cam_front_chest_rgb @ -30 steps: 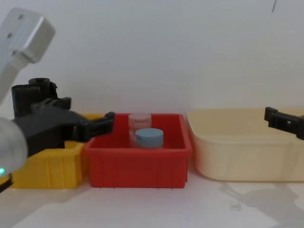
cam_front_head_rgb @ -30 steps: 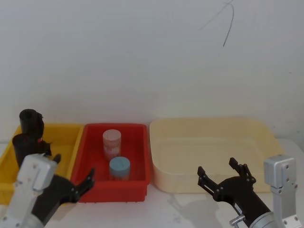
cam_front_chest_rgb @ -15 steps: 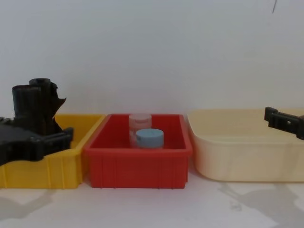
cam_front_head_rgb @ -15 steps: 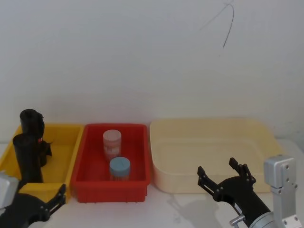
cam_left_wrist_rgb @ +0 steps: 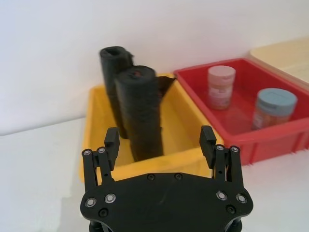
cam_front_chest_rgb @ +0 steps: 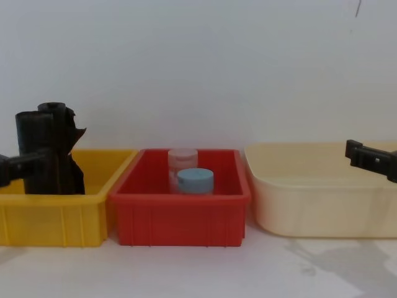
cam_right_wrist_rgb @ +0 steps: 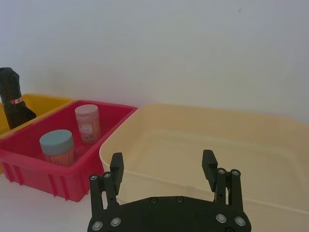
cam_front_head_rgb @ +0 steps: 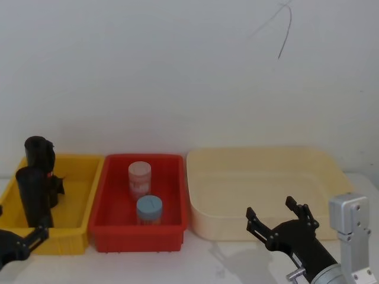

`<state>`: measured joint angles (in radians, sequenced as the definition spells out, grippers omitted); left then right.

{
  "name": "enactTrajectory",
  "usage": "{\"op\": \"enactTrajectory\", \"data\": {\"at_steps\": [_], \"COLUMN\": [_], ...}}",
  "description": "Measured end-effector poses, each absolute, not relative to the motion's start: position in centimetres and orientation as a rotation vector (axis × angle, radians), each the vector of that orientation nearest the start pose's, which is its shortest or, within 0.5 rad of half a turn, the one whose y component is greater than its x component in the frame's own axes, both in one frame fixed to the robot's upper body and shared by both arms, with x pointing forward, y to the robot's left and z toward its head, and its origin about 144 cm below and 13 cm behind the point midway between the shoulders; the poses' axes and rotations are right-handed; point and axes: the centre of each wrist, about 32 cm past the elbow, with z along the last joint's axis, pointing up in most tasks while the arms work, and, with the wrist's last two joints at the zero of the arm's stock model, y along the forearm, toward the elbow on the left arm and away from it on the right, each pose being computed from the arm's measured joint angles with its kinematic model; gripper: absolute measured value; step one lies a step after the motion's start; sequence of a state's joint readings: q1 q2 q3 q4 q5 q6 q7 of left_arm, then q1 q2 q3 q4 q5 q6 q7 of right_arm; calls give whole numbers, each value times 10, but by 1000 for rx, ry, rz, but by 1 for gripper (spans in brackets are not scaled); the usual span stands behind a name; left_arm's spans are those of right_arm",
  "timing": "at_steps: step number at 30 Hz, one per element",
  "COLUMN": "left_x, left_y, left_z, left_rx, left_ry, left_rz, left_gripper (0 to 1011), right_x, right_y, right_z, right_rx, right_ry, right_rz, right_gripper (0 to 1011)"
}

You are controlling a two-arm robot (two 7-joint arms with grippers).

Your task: Pick up the garbage bag with the one hand and transfer it to the other hand.

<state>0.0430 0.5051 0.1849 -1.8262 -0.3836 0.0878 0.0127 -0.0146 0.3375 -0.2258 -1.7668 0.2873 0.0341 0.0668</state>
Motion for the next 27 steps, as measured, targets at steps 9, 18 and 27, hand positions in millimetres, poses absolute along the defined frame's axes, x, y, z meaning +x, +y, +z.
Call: {"op": "enactTrajectory", "data": {"at_steps": [9, 18, 27], "left_x": [453, 472, 491], "left_y": [292, 291, 287], "left_z": [1214, 1214, 1213], "left_rx": [72, 83, 99], "left_ry": [-87, -77, -86], "left_rz": [1337, 1325, 1309], "left_gripper": [1001, 1001, 1001], "right_x": [443, 443, 443], "right_y": [-237, -237, -237], "right_z": [1189, 1189, 1189], "right_rx": [26, 26, 26], "right_ry": [-75, -75, -75], "right_rz": [-1229, -1229, -1229], "right_gripper": [1001, 1000, 1001]}}
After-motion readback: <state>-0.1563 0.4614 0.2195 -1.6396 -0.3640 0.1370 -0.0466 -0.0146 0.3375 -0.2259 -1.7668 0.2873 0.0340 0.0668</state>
